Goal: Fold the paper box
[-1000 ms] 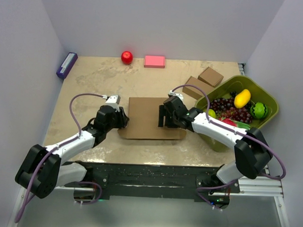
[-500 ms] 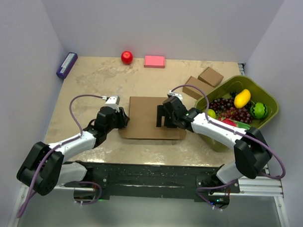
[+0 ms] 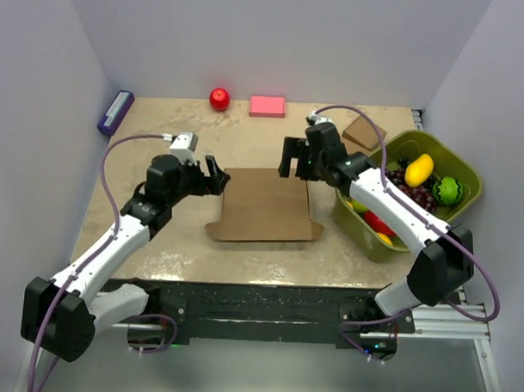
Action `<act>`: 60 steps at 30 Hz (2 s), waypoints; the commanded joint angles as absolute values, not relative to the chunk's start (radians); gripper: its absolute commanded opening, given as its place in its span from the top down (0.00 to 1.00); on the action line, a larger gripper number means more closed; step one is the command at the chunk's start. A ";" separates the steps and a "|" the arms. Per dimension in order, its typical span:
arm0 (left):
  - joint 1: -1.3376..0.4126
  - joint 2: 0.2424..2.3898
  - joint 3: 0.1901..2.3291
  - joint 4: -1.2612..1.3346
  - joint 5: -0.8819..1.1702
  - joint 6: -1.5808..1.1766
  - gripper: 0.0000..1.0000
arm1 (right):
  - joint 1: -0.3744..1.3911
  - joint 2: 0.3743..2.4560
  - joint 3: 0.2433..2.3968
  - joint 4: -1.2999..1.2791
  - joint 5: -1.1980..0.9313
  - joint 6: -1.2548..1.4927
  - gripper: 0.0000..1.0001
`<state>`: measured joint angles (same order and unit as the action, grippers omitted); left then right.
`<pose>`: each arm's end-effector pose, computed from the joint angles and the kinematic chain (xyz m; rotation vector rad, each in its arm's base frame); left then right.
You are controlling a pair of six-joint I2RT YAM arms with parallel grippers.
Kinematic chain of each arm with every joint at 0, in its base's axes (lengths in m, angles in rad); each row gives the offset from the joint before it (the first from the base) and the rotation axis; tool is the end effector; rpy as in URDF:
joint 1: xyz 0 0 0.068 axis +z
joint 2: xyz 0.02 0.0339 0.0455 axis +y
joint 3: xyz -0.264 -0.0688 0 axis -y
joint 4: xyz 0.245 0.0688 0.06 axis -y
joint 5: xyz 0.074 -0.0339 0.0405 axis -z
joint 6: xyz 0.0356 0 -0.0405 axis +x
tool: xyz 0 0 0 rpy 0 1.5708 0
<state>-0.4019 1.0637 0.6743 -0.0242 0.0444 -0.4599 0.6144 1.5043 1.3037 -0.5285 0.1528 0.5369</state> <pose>0.2217 -0.0959 0.2627 -0.0295 2.0340 -0.5960 0.2776 0.1892 0.3142 -0.0105 2.3257 0.4171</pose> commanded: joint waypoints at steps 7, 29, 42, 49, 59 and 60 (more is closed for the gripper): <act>-0.226 1.127 0.828 -0.126 0.379 -0.313 0.08 | 0.439 1.730 1.462 -0.592 0.023 0.339 0.01; -0.198 1.129 0.700 -0.015 0.442 -0.379 0.09 | 0.330 1.928 1.284 -0.422 -0.419 0.264 0.15; -0.198 1.055 0.534 0.112 0.377 -0.523 0.11 | 0.330 1.970 1.218 -0.351 -0.465 0.294 0.61; -0.198 1.020 0.401 0.196 0.339 -0.610 0.10 | 0.328 1.985 1.210 -0.345 -0.434 0.298 0.80; -0.198 0.977 0.325 0.224 0.264 -0.644 0.09 | 0.296 2.003 1.187 -0.327 -0.388 0.305 0.96; -0.198 0.983 0.313 0.241 0.270 -0.650 0.09 | 0.295 2.006 1.187 -0.330 -0.381 0.305 0.97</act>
<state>-0.2039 1.0008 0.3405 0.1482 0.2939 -0.6144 0.3073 1.9133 1.2449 -0.2535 -0.5476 0.3481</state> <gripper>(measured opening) 0.911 0.259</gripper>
